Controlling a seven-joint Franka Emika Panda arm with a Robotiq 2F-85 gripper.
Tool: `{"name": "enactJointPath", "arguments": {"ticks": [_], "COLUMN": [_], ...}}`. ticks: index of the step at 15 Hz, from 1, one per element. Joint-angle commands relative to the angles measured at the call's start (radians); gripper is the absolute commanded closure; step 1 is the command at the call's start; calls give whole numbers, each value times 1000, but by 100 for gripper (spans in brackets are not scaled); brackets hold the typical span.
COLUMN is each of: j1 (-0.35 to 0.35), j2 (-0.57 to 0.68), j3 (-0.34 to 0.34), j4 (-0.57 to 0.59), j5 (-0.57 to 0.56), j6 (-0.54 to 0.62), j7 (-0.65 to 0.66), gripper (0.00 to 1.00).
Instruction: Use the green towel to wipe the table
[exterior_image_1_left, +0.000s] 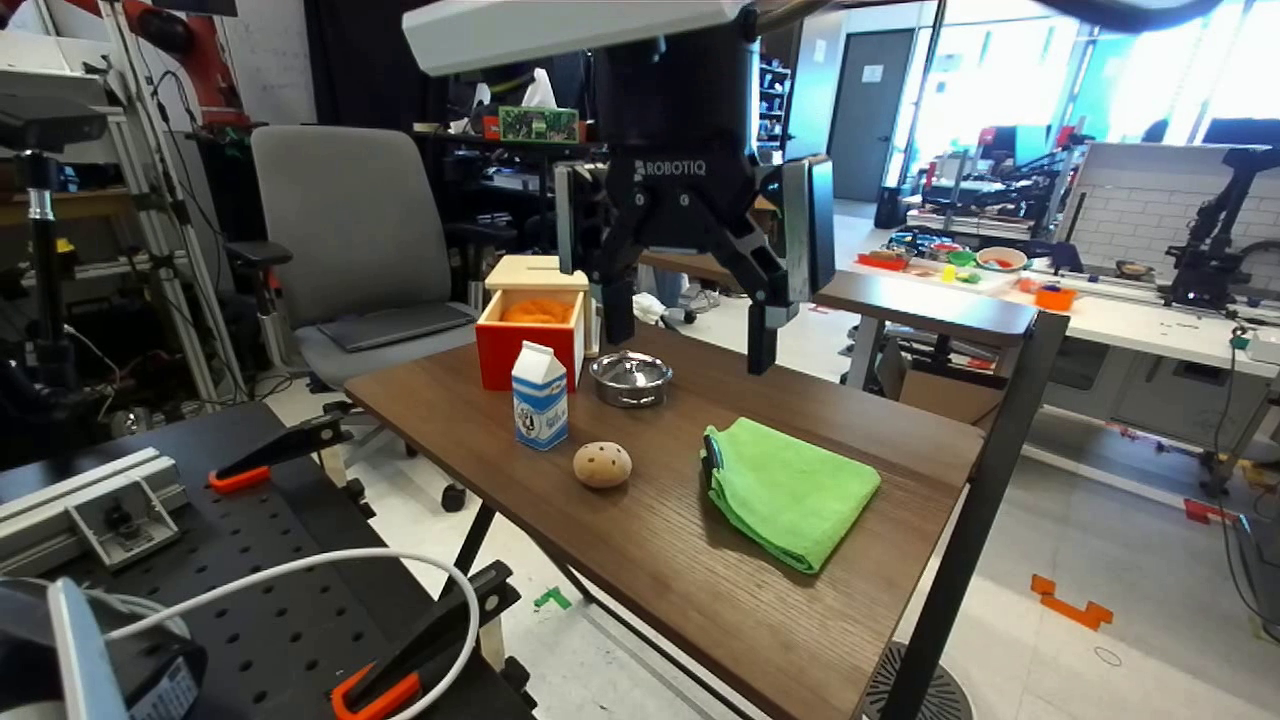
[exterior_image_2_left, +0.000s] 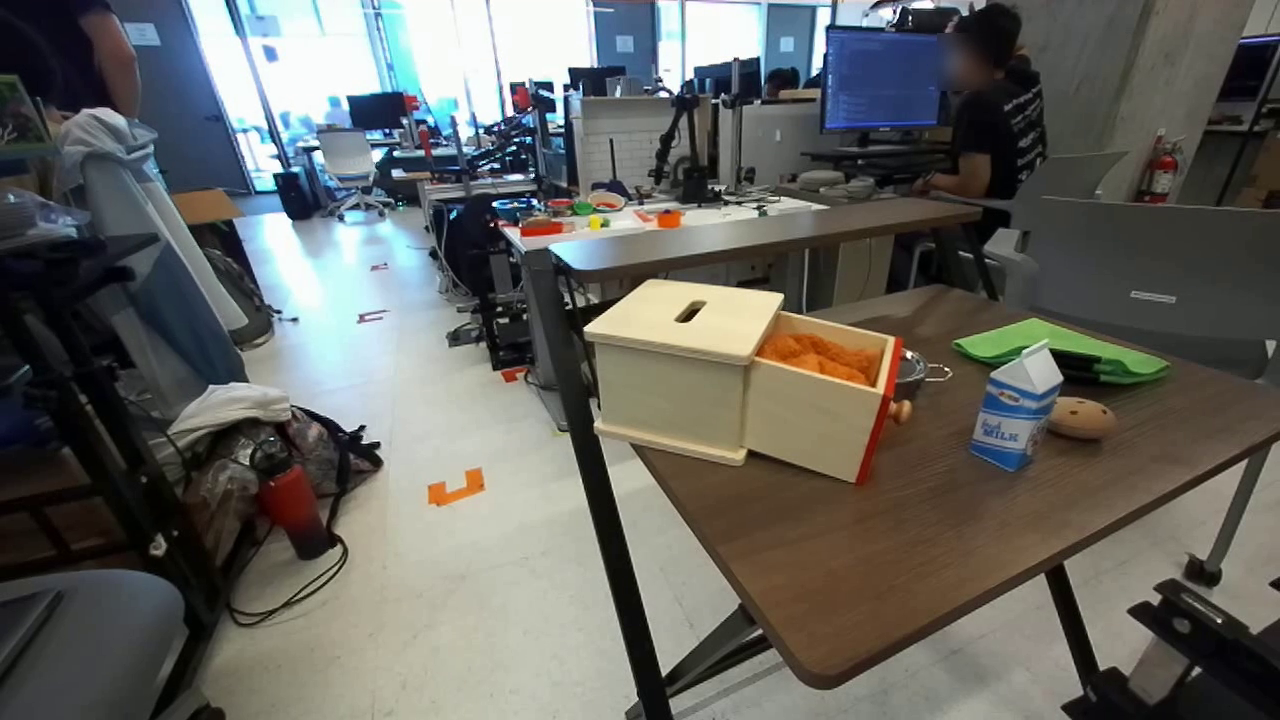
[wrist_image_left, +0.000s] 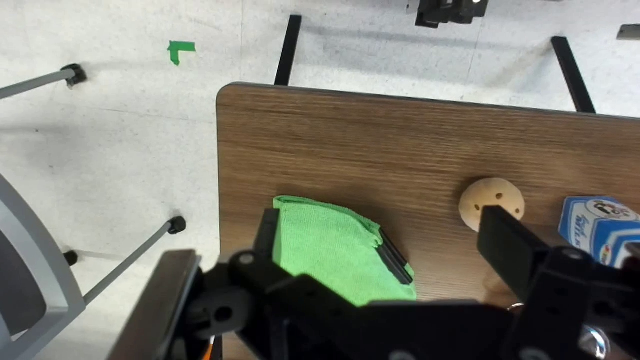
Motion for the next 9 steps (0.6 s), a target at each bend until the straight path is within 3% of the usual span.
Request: {"name": "enactJointPath", "arguments": {"ticks": [1, 5, 6, 9], "j1": [-14, -12, -19, -23], "j2": [-5, -26, -9, 78], "j3": [17, 17, 12, 9], "j4": [-2, -6, -15, 33], "j5": [-2, -1, -96, -226], "j6": [-3, -4, 11, -23], "j7": [3, 3, 57, 155], "gripper": [0, 0, 0, 0]}}
